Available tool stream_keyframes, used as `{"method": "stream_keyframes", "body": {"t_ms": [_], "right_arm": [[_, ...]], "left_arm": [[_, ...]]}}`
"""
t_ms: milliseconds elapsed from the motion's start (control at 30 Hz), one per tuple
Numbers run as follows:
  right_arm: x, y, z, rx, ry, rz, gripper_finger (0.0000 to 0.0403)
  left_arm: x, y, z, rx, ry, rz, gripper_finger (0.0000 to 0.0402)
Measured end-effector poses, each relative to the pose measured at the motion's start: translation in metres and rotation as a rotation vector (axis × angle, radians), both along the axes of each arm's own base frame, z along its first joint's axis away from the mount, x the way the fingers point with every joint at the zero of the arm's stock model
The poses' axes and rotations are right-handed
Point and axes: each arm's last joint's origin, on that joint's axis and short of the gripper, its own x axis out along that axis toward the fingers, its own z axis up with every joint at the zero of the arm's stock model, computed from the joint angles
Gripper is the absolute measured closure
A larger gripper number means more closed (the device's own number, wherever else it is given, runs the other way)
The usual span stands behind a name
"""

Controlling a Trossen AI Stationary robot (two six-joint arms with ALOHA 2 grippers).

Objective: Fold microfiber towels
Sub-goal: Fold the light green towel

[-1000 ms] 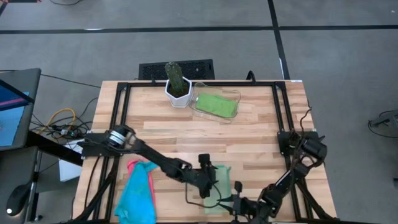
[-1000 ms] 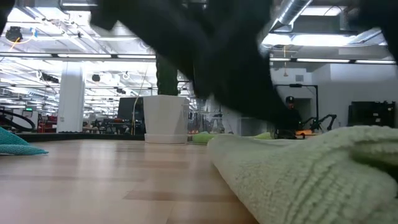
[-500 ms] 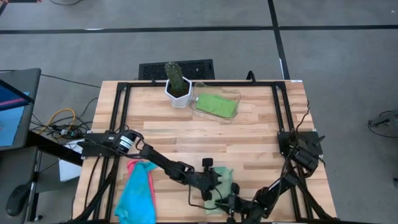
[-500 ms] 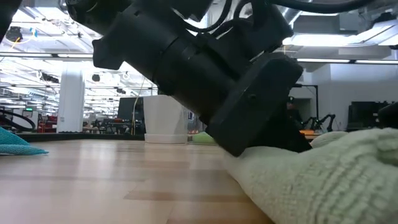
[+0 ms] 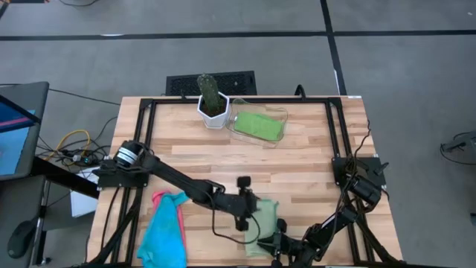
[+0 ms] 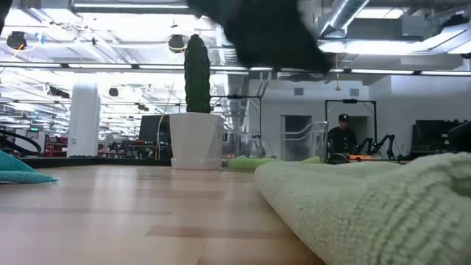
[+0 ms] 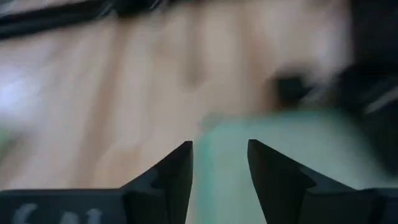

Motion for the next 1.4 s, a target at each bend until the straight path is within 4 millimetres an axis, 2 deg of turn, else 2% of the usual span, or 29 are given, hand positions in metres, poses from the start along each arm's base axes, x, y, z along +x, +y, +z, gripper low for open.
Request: {"method": "stream_keyframes", "body": {"t_ms": [33, 100, 233, 333, 433, 633, 700, 800, 967, 1067, 1167, 1300, 1400], "right_arm": [[0.000, 0.000, 0.000, 0.000, 0.000, 0.000, 0.0328], [0.000, 0.000, 0.000, 0.000, 0.001, 0.001, 0.0328], [0.000, 0.000, 0.000, 0.000, 0.000, 0.002, 0.0328], [-0.001, 0.001, 0.001, -0.005, -0.006, 0.012, 0.0328], [-0.003, 0.003, 0.011, -0.034, -0.019, 0.045, 0.0329], [-0.007, 0.013, 0.053, -0.102, -0.154, 0.071, 0.0347], [0.000, 0.013, 0.056, -0.113, -0.187, 0.076, 0.0356], [0.008, 0.011, 0.046, -0.089, -0.191, 0.090, 0.0372], [0.012, 0.010, 0.004, 0.040, -0.119, 0.132, 0.0391], [0.007, 0.014, 0.000, 0.085, -0.113, 0.119, 0.0388], [0.002, 0.013, 0.007, 0.061, -0.067, 0.112, 0.0378], [0.000, 0.009, 0.012, 0.053, -0.021, 0.095, 0.0379], [0.000, 0.009, 0.013, 0.044, -0.025, 0.093, 0.0386]], "left_arm": [[0.002, -0.004, 0.001, -0.046, -0.023, -0.048, 0.0264], [0.006, -0.011, -0.010, -0.085, -0.020, -0.111, 0.0293], [0.011, -0.010, -0.060, -0.077, 0.107, -0.090, 0.0383], [0.020, -0.002, -0.091, -0.099, 0.135, -0.054, 0.0389], [0.025, 0.004, -0.106, -0.148, 0.145, -0.001, 0.0387], [0.027, 0.006, -0.104, -0.169, 0.135, 0.002, 0.0386], [0.027, 0.006, -0.103, -0.166, 0.132, 0.000, 0.0386], [0.027, 0.007, -0.104, -0.158, 0.127, 0.013, 0.0386], [0.027, 0.007, -0.103, -0.147, 0.112, 0.031, 0.0386], [0.027, 0.008, -0.104, -0.144, 0.112, 0.038, 0.0386], [0.028, 0.012, -0.101, -0.146, 0.114, 0.044, 0.0386], [0.028, 0.029, -0.080, -0.108, 0.113, 0.063, 0.0386], [0.025, 0.043, -0.044, -0.056, 0.072, 0.083, 0.0386]]}}
